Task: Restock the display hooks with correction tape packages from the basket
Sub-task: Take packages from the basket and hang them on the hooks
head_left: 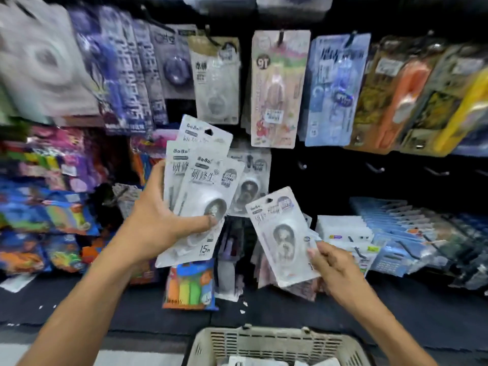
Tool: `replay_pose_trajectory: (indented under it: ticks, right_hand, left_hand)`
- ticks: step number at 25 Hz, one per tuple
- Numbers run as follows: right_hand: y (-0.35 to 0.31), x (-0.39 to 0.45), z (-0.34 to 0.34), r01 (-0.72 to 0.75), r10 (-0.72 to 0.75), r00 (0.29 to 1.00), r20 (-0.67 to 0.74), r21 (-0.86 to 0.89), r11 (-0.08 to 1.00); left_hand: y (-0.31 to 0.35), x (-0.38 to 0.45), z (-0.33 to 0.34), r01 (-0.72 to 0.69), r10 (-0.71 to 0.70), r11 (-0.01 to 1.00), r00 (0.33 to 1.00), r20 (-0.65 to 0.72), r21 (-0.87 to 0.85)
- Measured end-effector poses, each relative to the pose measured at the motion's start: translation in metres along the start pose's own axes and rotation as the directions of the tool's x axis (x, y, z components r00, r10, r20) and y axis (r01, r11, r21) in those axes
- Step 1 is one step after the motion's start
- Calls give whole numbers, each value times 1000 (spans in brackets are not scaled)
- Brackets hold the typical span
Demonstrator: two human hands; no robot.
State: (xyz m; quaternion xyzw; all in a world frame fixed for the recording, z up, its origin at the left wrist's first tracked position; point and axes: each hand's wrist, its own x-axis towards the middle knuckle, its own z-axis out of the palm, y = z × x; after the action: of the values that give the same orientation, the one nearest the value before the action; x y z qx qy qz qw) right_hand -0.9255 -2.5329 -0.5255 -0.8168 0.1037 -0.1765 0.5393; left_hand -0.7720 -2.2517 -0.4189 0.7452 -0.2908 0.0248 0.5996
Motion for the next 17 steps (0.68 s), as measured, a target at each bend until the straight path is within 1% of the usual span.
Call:
replay_pose_trajectory:
  ticks: [2, 4, 6, 7, 13, 15, 16, 17]
  right_hand:
    - [-25, 4, 13, 50, -48, 998, -51, 40, 998]
    - [-48, 12, 29, 87, -80, 995, -63, 112, 990]
    - [-65, 24, 43, 89, -75, 994, -82, 181, 979]
    - [-72, 29, 48, 88, -71, 993, -92, 190, 978]
    - [-69, 22, 66, -15, 28, 994, -105, 124, 992]
    - [-66, 23, 75, -42, 54, 986, -159, 74, 996]
    - [-66, 30, 79, -65, 78, 976, -205, 68, 996]
    - [-65, 39, 81, -109, 129, 964, -233, 98, 989]
  left_hand:
    - [1, 6, -8, -34, 28, 995, 998, -62, -92]
    - [-8, 6, -12, -28, 5, 983, 992, -128, -179]
    - [-15, 5, -12, -14, -29, 972, 984, -179, -236]
    - [-17, 6, -11, -8, -42, 967, 981, -191, -255]
    - [-23, 12, -14, 43, -102, 954, 977, -188, -296]
    - [-25, 11, -16, 48, -108, 949, 978, -177, -312]
    - [-25, 10, -15, 56, -114, 947, 979, -169, -316]
    - [-27, 9, -13, 66, -121, 946, 980, -156, -319]
